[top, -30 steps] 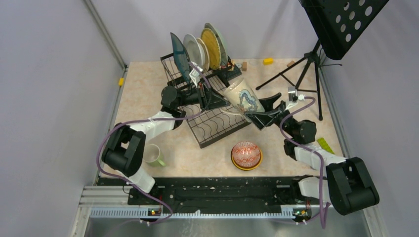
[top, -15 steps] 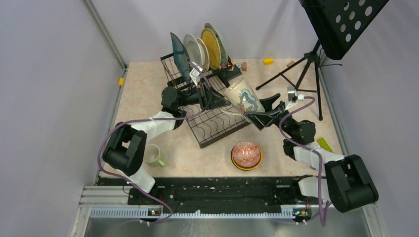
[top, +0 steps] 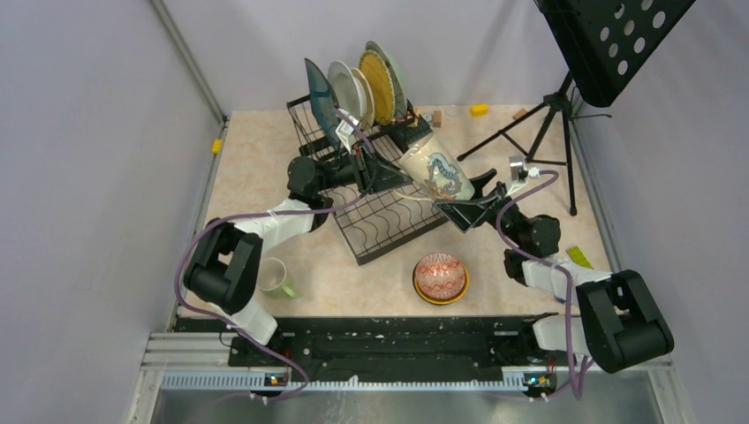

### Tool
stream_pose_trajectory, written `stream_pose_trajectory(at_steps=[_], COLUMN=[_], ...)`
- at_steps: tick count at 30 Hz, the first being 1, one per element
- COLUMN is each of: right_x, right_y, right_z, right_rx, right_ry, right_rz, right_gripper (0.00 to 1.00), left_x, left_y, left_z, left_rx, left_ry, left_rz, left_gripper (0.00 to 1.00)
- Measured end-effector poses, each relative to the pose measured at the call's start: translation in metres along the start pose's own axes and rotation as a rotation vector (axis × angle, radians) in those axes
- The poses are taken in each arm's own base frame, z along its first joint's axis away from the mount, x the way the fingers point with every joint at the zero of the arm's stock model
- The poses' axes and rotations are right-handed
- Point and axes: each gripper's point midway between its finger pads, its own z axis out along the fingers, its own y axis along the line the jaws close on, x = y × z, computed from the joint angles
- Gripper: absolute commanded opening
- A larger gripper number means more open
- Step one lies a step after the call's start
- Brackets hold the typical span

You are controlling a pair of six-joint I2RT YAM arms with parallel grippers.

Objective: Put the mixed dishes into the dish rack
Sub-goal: Turn the cup upside down in the dish rack.

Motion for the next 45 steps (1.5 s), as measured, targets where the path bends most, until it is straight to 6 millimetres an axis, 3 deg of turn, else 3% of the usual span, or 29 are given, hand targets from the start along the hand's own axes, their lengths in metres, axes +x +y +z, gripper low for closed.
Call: stream_pose_trajectory(at_steps=[4, 11, 16, 20, 25, 33, 45], right_x=[-0.004, -0.005, -0.005, -0.005, -0.002, 0.002, 0.017], right_y=[-0.002, -0.003, -0.003, -0.003, -0.005, -0.005, -0.021], right_z=[0.001, 0.001, 0.001, 0.001, 0.001, 0.0, 0.001], right_rx=[0.014, 0.018, 0.018, 0.019, 0.027, 0.025, 0.094], right_ry=[-0.022, -0.029, -0.029, -0.027, -0.016, 0.01, 0.09], right_rz=[-0.002, 0.001, 0.004, 0.008, 0.022, 0.032, 0.115], right_gripper=[0.93, 0.76, 0.52, 0.26, 0.11, 0.01, 0.0], left_x=[0.001, 0.001, 0.001, 0.003, 0.006, 0.008, 0.024], left_y=[0.003, 0.003, 0.003, 0.005, 0.009, 0.012, 0.036], left_z=[0.0, 0.0, 0.0, -0.001, -0.003, -0.006, -0.019], left_rx=[-0.009, -0.011, -0.011, -0.015, -0.028, -0.072, -0.187], left_ry=[0.004, 0.005, 0.004, -0.002, -0.009, 0.012, 0.015], left_rz=[0.0, 0.0, -0.001, -0.003, -0.002, 0.041, 0.048], left_gripper=[0.0, 0.0, 0.0, 0.0, 0.12, 0.31, 0.43])
